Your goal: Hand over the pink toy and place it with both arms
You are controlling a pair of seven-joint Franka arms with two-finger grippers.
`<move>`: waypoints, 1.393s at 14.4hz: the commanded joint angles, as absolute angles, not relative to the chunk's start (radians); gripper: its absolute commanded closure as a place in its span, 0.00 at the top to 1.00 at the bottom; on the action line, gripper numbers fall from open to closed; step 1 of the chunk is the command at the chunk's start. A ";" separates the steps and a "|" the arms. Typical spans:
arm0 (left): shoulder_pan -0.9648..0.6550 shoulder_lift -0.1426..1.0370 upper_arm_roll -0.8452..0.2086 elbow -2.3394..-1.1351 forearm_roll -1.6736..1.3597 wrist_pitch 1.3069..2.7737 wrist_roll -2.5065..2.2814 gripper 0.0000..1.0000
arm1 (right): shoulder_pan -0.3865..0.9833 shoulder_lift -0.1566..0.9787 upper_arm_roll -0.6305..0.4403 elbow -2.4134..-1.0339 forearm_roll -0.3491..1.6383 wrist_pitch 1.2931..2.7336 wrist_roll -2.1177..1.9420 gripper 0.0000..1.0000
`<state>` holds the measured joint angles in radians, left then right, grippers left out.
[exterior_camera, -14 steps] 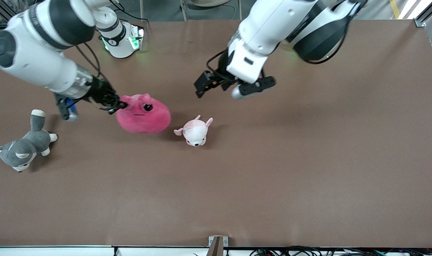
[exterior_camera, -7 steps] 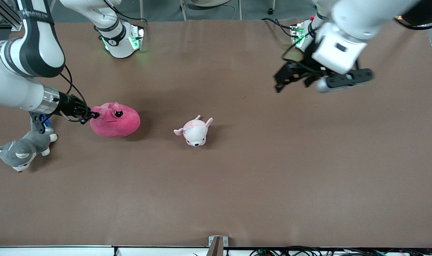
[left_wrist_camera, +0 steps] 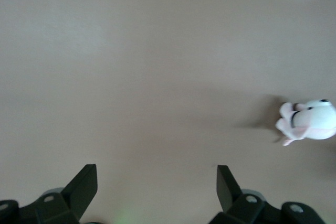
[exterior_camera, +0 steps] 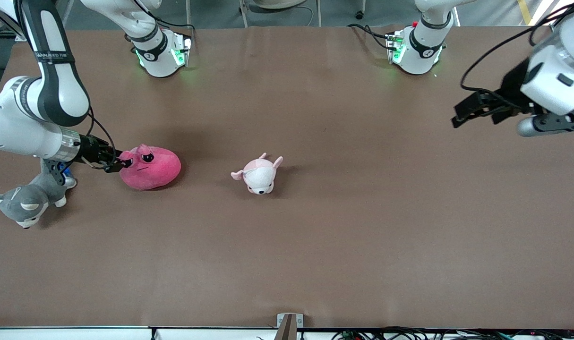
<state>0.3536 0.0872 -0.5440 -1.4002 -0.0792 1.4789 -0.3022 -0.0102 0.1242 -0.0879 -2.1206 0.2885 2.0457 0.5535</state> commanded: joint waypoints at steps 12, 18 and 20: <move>0.466 -0.045 -0.552 -1.517 -0.064 1.511 -0.144 1.00 | -0.026 0.109 -0.069 -1.599 -0.014 1.649 0.081 1.00; 0.469 -0.018 -0.551 -1.503 -0.061 1.514 -0.146 1.00 | -0.014 0.130 -0.067 -1.522 -0.026 1.586 0.086 1.00; 0.468 -0.002 -0.552 -1.477 -0.008 1.514 -0.144 1.00 | -0.014 0.132 -0.064 -1.500 -0.032 1.582 0.084 1.00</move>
